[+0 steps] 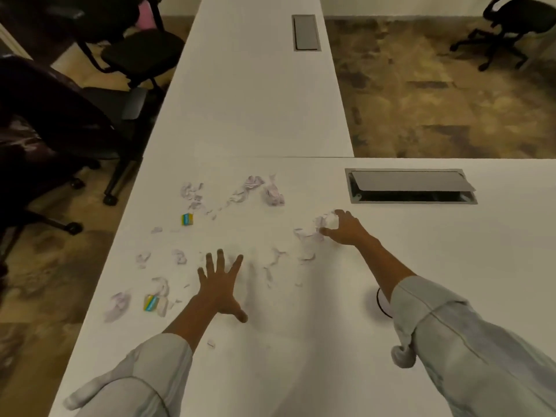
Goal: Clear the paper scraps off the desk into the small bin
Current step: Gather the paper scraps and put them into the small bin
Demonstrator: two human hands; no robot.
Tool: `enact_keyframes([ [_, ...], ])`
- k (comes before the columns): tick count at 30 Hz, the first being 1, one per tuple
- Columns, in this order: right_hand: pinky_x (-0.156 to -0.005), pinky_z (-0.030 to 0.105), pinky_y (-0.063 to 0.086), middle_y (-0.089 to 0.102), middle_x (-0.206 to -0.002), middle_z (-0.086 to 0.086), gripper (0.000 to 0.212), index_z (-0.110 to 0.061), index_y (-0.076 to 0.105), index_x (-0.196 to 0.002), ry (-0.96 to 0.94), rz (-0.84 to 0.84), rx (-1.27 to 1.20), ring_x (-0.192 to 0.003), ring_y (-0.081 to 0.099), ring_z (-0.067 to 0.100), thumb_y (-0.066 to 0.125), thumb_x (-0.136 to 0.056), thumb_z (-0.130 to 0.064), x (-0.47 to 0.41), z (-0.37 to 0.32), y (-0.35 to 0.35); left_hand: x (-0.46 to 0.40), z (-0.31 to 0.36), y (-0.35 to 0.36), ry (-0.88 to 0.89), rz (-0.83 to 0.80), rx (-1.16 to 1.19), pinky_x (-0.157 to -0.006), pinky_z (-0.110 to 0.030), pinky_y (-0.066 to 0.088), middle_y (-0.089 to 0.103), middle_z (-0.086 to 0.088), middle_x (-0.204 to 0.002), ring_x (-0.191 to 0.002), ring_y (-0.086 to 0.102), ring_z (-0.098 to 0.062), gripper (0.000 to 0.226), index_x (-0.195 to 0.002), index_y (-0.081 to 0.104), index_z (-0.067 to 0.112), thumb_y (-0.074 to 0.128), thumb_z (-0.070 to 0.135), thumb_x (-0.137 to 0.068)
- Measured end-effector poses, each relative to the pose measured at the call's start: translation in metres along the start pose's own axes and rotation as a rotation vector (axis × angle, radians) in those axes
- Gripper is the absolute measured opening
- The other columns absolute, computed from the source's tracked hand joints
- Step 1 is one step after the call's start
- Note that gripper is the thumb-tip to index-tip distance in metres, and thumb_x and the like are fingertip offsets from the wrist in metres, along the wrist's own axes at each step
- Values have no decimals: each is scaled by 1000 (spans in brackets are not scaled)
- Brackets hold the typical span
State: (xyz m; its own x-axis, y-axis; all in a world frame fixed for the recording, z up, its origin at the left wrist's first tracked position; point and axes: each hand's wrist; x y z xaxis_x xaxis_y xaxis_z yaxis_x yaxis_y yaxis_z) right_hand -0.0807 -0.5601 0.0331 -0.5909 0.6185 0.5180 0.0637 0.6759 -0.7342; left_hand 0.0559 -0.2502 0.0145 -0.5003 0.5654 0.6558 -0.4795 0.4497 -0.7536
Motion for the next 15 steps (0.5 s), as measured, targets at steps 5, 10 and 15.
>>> enact_keyframes([
  [5,-121,51,9,-5,-160,24,89,-13,6,-155,19,-67,172,-148,1,42,44,-91,-62,-42,-10,13,8,-43,44,-8,-54,30,-112,-66,-5,-43,-18,-147,-135,-35,-48,158,-143,-29,31,77,77,-35],
  [10,-121,54,6,-5,-161,23,79,-16,12,-154,-66,-42,237,-148,-9,40,35,-94,-62,-44,-17,52,5,-36,65,50,0,117,-115,-62,0,-38,-16,-151,-139,-29,-47,141,-143,-27,35,72,76,-52],
  [15,-122,51,6,-2,-162,20,79,-15,19,-153,-263,9,266,-149,-8,36,37,-93,-63,-11,-38,113,7,-18,78,164,94,141,-119,-53,-1,-35,-15,-151,-143,-22,-42,114,-148,-20,22,56,68,-78],
])
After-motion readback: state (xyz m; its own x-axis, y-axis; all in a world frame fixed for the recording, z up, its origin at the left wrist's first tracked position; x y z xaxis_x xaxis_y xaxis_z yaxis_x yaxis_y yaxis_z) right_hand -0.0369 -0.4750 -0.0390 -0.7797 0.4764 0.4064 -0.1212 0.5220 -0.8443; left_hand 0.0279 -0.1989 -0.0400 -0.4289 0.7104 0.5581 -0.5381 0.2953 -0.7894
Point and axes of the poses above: each hand's wrist, its own x-axis away from the middle knuckle, its own y-axis out of the palm, z = x × y
